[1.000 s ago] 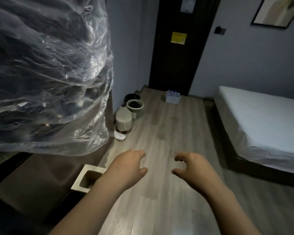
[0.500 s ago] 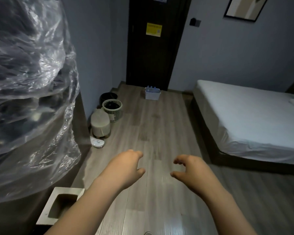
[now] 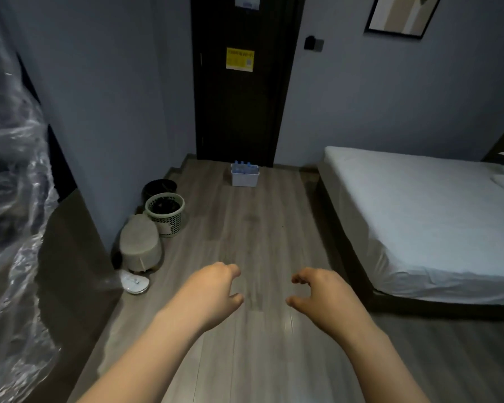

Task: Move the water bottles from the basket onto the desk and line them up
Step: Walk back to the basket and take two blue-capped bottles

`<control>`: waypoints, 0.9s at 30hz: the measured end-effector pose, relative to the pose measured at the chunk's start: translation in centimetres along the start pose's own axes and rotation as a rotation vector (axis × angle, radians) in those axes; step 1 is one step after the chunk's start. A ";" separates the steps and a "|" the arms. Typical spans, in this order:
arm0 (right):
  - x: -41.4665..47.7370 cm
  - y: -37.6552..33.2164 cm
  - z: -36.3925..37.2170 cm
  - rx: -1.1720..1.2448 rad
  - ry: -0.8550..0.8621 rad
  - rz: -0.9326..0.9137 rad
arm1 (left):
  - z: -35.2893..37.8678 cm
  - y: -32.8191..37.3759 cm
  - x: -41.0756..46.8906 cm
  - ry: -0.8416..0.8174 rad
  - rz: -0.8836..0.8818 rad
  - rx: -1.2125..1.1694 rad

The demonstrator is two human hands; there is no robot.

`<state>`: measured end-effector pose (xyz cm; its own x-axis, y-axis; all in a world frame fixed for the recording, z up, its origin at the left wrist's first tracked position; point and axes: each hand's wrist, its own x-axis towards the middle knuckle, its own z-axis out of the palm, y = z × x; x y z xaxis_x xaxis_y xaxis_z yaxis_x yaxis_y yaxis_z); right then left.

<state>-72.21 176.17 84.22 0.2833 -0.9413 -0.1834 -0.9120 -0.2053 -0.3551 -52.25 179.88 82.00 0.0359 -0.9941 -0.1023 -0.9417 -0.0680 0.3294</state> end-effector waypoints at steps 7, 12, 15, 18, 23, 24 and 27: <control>9.7 0.6 -1.0 -0.017 -0.016 -0.014 | -0.5 -1.4 10.0 -0.034 0.027 0.009; 18.8 -1.1 -1.8 -0.025 -0.006 0.004 | -2.1 -4.5 19.1 -0.038 0.047 0.001; 24.3 -2.8 -2.8 -0.015 -0.003 0.019 | -3.9 -6.8 24.4 -0.037 0.056 0.007; 29.4 -4.7 -3.5 -0.005 -0.015 0.027 | -5.5 -8.8 29.4 -0.049 0.073 0.014; 36.9 -6.4 -3.9 0.009 -0.020 0.040 | -7.6 -11.4 36.8 -0.078 0.085 0.018; 38.3 -6.5 -3.9 0.004 -0.021 0.042 | -7.8 -11.8 38.1 -0.086 0.083 0.011; 43.2 -6.6 -4.2 0.003 -0.033 0.051 | -8.4 -13.2 42.5 -0.101 0.079 0.002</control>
<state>-55.23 135.68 82.50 0.2465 -0.9410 -0.2318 -0.9245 -0.1566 -0.3475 -35.47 137.83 81.14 -0.0720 -0.9828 -0.1699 -0.9411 0.0106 0.3379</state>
